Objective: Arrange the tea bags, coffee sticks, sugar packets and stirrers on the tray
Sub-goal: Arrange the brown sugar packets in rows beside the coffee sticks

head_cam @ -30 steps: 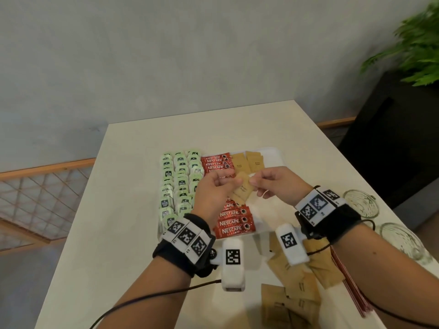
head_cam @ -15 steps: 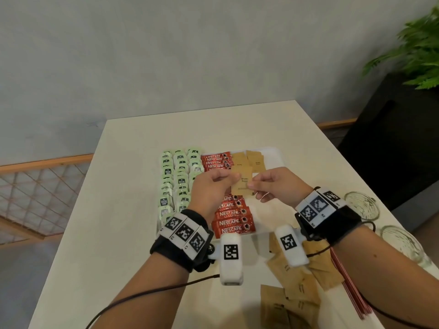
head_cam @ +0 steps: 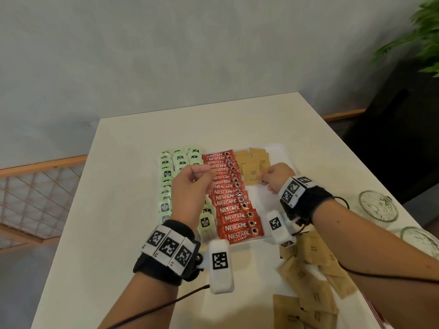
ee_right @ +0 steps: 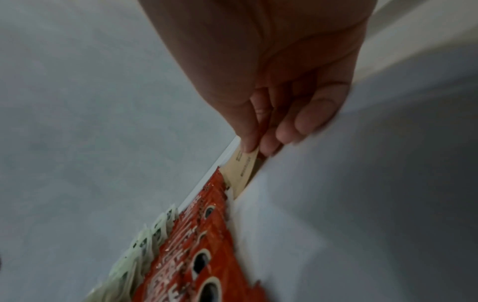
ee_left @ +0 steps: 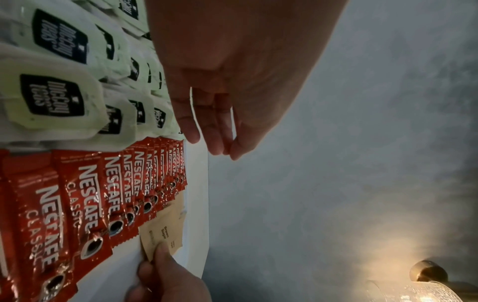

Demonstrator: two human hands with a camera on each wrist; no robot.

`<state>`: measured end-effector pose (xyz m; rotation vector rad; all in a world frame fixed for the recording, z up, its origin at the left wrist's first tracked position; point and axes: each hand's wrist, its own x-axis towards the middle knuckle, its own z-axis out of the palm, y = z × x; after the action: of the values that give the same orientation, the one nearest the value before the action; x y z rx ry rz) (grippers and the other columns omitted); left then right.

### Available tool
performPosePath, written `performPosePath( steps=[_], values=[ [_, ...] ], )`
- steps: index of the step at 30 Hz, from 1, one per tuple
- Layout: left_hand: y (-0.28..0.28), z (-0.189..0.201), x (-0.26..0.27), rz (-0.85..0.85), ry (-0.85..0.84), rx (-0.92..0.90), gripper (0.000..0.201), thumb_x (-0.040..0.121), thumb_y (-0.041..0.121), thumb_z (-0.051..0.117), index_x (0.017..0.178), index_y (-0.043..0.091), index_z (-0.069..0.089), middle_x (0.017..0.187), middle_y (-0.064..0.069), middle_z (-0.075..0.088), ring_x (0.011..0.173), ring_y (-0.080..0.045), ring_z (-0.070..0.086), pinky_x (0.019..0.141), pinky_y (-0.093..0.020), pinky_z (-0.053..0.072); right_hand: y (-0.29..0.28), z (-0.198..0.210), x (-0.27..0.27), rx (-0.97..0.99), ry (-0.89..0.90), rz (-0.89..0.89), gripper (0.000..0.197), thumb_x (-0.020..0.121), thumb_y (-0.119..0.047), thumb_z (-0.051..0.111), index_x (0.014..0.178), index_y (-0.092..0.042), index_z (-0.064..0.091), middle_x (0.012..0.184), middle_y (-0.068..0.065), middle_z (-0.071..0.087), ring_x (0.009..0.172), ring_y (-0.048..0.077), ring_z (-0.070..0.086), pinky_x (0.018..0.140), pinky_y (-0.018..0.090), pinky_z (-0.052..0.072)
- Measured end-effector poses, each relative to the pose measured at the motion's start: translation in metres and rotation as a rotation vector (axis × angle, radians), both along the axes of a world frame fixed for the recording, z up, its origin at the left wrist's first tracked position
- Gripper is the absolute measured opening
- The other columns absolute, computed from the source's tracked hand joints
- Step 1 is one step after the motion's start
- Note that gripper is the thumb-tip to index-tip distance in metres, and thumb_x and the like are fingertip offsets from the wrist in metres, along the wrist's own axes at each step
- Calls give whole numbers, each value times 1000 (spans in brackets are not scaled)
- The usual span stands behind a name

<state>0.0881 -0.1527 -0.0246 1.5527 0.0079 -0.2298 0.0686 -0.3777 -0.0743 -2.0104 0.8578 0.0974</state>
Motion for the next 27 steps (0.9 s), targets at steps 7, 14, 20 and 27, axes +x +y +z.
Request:
performPosePath(
  steps=[7,14,20,27],
  values=[
    [2,4,0,-19,-13,24,8,88,13,72,93,17,68,78,-1,67,63,-9,60,65,-21,52,5,12,2,-79,80,1,26,89,-32,66,80,-7,67,73,4,65,63,19,56,77,35,53],
    [-1,25,-17,-167,-133,155,10,86,16,74,93,20,68,86,-1,70,72,-12,66,75,-32,57,6,52,-46,-43,-26,33,34,90,-44,61,90,-10,62,87,5,70,73,21,65,71,34,57],
    [0,20,-68,-566,-200,417,17,83,20,77,97,20,68,86,5,68,72,-8,63,66,-21,52,8,61,-142,27,-96,151,20,87,-33,68,90,-14,65,82,1,70,68,17,64,64,33,52],
    [-4,-15,-127,-995,-215,820,39,76,37,82,108,25,62,101,9,63,85,-8,60,81,-27,52,19,47,-226,-170,95,421,34,71,-41,82,95,-26,64,95,-10,64,85,7,60,67,16,43]
  ],
)
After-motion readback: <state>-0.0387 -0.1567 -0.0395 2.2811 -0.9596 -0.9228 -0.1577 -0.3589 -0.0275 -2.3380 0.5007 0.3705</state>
